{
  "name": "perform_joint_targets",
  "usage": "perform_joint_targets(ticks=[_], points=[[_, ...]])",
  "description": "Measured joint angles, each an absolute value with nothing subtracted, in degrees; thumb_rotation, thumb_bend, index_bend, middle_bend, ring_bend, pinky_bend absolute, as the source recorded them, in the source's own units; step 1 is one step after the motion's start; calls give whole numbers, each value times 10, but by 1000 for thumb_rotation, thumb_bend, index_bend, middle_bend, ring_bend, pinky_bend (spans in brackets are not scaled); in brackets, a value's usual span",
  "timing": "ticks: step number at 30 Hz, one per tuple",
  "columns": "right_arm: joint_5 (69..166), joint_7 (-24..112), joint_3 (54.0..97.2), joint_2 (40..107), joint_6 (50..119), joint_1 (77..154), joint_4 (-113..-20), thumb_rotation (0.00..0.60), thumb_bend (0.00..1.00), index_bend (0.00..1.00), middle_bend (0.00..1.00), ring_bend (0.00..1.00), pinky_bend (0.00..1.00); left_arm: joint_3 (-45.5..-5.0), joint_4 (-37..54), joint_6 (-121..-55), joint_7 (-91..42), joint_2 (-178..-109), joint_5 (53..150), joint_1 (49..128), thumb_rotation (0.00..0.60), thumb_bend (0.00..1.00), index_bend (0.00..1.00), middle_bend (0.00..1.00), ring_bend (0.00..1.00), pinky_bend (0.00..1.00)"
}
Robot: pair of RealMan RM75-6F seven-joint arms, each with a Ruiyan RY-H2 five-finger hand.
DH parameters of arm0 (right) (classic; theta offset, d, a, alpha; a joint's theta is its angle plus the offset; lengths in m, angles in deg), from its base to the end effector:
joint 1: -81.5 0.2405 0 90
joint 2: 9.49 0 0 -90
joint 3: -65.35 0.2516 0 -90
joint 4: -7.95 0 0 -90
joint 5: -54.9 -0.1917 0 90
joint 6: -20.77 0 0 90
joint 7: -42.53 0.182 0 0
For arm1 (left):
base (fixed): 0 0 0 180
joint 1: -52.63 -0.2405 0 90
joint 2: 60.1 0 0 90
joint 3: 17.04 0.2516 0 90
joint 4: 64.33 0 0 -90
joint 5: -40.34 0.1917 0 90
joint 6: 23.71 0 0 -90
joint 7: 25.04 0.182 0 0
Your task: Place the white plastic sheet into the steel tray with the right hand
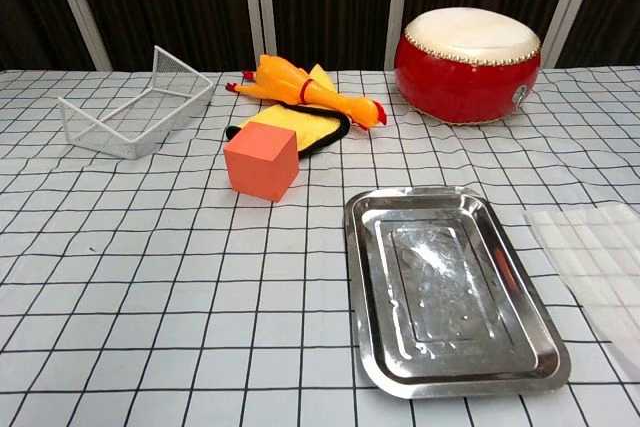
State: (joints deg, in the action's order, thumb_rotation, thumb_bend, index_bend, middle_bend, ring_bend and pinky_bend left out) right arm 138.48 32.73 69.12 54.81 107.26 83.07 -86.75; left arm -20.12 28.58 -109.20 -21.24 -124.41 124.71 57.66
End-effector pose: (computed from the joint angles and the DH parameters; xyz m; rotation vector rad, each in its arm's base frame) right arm -0.3076 -0.2020 0.1786 1.3416 -0.8345 0.7692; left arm -0.3006 0.2186 0.1755 -1.3744 -0.8653 -0.8633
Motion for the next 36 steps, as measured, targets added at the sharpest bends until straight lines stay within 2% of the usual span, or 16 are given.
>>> perform_joint_targets(ticks=[14,28,36], points=[[1410,292,669,562,1061,832,-877,600,456,0,0,0,0,-204,284,-1092,-218,-1243,1246,578,600,0,0,0,0,0],[1391,142,643,661,1003,845,-853,600,456,0,0,0,0,-211,290,-1093,-232,-1237,1246,582,600,0,0,0,0,0],[1370,112,628,683,986,839,-829,600,456,0,0,0,0,-211,294,-1091,-232,-1234,1245,583,600,0,0,0,0,0]])
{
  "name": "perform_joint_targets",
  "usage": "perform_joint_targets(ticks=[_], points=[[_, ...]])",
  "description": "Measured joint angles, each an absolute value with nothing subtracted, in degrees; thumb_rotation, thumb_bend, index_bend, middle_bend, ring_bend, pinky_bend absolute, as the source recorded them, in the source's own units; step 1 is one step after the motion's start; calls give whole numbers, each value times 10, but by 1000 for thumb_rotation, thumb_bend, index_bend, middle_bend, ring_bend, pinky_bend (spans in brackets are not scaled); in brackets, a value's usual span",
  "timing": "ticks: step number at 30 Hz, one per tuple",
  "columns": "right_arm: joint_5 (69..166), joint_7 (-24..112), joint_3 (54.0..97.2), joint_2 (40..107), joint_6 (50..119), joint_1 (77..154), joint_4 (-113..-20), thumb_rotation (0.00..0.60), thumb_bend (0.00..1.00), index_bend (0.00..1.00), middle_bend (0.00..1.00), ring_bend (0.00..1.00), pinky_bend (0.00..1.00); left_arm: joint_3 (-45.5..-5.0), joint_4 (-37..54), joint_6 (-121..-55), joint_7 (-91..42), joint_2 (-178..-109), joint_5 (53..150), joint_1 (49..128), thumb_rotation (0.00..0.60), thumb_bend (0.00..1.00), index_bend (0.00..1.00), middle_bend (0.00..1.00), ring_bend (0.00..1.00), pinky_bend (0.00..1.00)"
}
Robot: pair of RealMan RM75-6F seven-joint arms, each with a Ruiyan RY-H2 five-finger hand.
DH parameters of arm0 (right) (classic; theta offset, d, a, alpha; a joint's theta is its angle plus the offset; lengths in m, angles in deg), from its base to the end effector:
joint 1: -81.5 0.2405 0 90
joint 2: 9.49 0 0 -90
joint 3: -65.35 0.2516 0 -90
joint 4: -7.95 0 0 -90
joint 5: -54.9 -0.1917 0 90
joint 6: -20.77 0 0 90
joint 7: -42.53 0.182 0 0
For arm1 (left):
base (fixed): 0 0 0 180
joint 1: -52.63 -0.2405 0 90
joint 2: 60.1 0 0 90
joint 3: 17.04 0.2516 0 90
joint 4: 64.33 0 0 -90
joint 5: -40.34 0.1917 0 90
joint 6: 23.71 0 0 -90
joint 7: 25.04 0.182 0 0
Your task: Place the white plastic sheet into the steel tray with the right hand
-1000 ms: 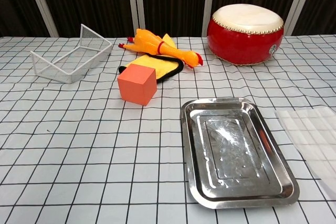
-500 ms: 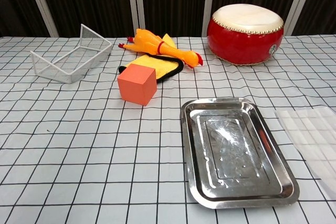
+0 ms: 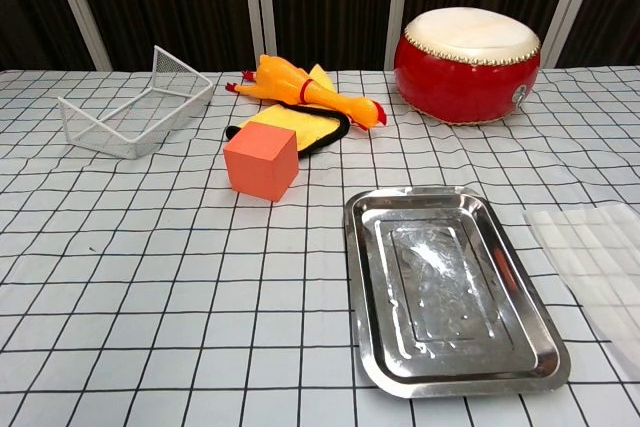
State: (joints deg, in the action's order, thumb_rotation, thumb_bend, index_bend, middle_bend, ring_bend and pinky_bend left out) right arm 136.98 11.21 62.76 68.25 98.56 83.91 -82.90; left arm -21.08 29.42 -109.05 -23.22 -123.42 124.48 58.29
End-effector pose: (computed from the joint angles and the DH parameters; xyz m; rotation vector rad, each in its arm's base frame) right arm -0.3098 -0.1788 0.0656 1.6146 -0.8429 0.4762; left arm -0.2956 0.2249 0.1823 -1.3591 -0.8740 -0.9049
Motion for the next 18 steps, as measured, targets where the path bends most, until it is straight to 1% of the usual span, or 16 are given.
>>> perform_joint_targets(ticks=[9,18], points=[[1360,91,620,705,972,838,-801,600,456,0,0,0,0,-211,294,-1091,-234,-1234,1243,582,600,0,0,0,0,0],[1328,87,633,722,950,847,-772,600,456,0,0,0,0,-210,293,-1090,-233,-1235,1243,582,600,0,0,0,0,0]])
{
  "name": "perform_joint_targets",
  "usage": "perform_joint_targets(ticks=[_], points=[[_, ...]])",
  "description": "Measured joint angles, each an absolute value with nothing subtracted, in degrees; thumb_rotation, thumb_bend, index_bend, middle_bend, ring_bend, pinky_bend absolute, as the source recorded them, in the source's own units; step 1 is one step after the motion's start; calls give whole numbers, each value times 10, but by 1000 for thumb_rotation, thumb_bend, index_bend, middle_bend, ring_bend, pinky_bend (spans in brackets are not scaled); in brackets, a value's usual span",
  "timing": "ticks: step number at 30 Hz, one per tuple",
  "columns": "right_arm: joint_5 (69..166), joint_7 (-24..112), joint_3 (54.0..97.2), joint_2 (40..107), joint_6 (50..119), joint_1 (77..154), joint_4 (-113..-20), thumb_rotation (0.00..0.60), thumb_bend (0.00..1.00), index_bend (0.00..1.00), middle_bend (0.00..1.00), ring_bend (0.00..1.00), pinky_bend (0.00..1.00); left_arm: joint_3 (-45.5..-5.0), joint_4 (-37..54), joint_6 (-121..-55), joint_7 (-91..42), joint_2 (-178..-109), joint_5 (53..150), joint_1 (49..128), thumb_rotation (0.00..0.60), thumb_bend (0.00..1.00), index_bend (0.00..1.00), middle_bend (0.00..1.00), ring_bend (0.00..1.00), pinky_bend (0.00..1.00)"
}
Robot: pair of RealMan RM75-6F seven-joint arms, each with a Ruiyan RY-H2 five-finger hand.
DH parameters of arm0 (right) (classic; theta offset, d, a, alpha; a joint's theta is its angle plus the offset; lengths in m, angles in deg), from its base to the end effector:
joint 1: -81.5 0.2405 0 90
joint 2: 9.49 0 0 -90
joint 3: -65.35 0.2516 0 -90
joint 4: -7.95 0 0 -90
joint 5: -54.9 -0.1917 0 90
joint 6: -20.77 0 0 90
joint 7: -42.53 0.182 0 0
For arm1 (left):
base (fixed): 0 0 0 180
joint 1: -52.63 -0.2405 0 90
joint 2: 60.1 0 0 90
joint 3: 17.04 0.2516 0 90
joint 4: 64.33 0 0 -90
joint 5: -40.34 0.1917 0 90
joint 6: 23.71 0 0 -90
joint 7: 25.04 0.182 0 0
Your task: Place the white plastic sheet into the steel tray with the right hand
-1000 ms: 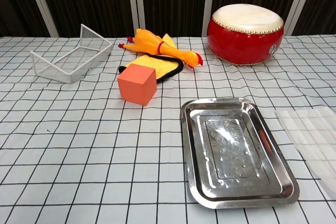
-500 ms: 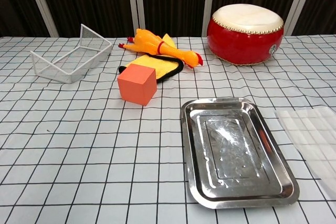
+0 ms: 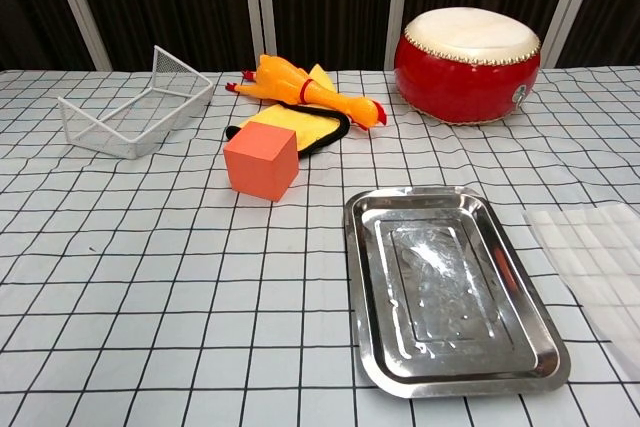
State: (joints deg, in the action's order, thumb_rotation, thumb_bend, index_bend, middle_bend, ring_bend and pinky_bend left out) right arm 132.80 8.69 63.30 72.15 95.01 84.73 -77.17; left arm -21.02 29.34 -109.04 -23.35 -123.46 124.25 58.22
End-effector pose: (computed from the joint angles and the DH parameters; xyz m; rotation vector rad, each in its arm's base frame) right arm -0.3311 -0.1816 0.0449 1.6331 -0.8483 0.3656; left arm -0.2969 0.2243 0.1823 -1.3550 -0.8785 -0.9023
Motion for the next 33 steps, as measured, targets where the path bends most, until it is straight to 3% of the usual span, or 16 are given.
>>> perform_joint_targets(ticks=[13,24,27,33], points=[[1316,83,637,737,939,856,-752,600,456,0,0,0,0,-209,294,-1090,-233,-1234,1242,582,600,0,0,0,0,0],[1369,145,633,748,965,860,-728,600,457,8,0,0,0,-207,295,-1091,-231,-1235,1246,581,600,0,0,0,0,0],[1373,159,634,756,966,863,-712,600,457,104,0,0,0,-207,295,-1091,-231,-1235,1245,581,600,0,0,0,0,0],[1390,184,636,765,973,867,-697,600,471,533,129,0,0,-206,295,-1087,-231,-1235,1245,582,600,0,0,0,0,0]])
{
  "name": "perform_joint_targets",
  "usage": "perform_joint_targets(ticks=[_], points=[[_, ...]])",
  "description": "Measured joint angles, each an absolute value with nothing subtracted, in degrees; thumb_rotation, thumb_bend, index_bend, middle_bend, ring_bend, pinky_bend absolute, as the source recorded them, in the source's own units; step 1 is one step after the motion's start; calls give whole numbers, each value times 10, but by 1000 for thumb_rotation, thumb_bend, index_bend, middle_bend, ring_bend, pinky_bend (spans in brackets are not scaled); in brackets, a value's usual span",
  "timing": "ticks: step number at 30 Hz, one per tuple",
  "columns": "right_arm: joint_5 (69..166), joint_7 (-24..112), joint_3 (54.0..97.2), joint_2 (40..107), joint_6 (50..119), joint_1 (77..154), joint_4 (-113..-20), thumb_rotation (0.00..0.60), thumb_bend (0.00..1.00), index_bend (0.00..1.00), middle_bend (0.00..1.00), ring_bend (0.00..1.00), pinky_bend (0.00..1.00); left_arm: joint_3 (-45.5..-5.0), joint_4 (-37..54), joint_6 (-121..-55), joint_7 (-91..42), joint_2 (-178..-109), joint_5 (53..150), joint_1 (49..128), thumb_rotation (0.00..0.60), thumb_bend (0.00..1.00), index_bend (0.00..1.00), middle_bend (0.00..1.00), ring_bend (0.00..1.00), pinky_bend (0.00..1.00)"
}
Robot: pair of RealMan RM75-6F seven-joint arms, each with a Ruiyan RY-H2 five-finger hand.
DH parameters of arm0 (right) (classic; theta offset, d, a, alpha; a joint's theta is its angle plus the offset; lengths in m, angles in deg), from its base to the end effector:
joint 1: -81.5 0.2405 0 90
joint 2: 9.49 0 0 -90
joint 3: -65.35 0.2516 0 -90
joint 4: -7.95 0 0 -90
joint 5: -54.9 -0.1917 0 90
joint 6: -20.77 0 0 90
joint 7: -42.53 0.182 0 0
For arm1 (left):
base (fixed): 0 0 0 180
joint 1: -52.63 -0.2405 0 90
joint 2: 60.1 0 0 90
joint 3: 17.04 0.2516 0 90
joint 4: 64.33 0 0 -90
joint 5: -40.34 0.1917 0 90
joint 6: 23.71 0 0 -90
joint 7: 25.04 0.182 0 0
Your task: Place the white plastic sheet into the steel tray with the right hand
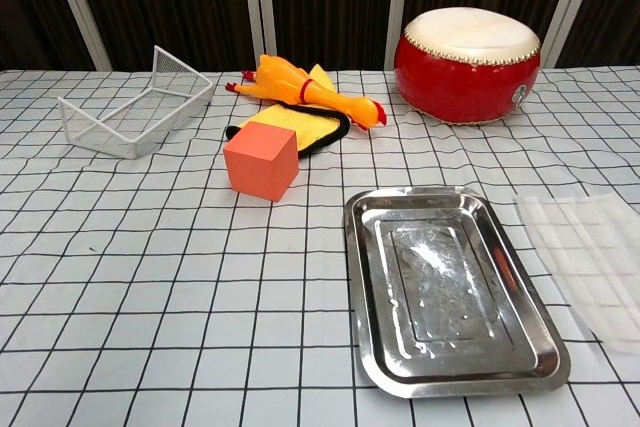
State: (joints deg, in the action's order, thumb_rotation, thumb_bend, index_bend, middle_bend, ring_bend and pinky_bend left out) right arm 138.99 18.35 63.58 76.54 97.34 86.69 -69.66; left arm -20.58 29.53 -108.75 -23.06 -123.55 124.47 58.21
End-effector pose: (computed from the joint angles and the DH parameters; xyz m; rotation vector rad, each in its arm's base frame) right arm -0.3181 -0.1986 0.0332 1.6363 -0.8229 0.5514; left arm -0.2968 0.2228 0.1790 -1.3660 -0.8863 -0.8954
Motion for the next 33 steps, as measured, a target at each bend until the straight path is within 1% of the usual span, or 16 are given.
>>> perform_joint_targets(ticks=[2,5,12,18,21,26,30,33], points=[[1397,198,636,768,978,868,-692,600,502,622,171,0,0,-205,296,-1087,-230,-1235,1244,582,600,0,0,0,0,0],[1409,222,637,773,985,870,-683,600,533,680,201,0,0,-205,297,-1086,-228,-1234,1243,581,600,0,0,0,0,0],[1443,267,636,779,1014,873,-666,600,542,689,208,0,0,-205,298,-1084,-228,-1234,1243,582,600,0,0,0,0,0],[1464,293,641,769,1043,875,-687,600,543,689,208,0,0,-205,298,-1086,-228,-1235,1244,582,600,0,0,0,0,0],[1479,309,645,762,1061,877,-715,600,543,694,208,0,0,-206,297,-1088,-230,-1234,1243,581,600,0,0,0,0,0],[1524,340,645,742,1098,879,-805,600,548,699,208,0,0,-206,297,-1087,-233,-1233,1241,581,600,0,0,0,0,0],[1587,346,634,727,1122,881,-866,600,549,699,208,0,0,-206,296,-1088,-233,-1233,1242,581,600,0,0,0,0,0],[1630,352,618,719,1134,882,-900,600,549,699,208,0,0,-206,296,-1087,-235,-1233,1241,581,600,0,0,0,0,0]])
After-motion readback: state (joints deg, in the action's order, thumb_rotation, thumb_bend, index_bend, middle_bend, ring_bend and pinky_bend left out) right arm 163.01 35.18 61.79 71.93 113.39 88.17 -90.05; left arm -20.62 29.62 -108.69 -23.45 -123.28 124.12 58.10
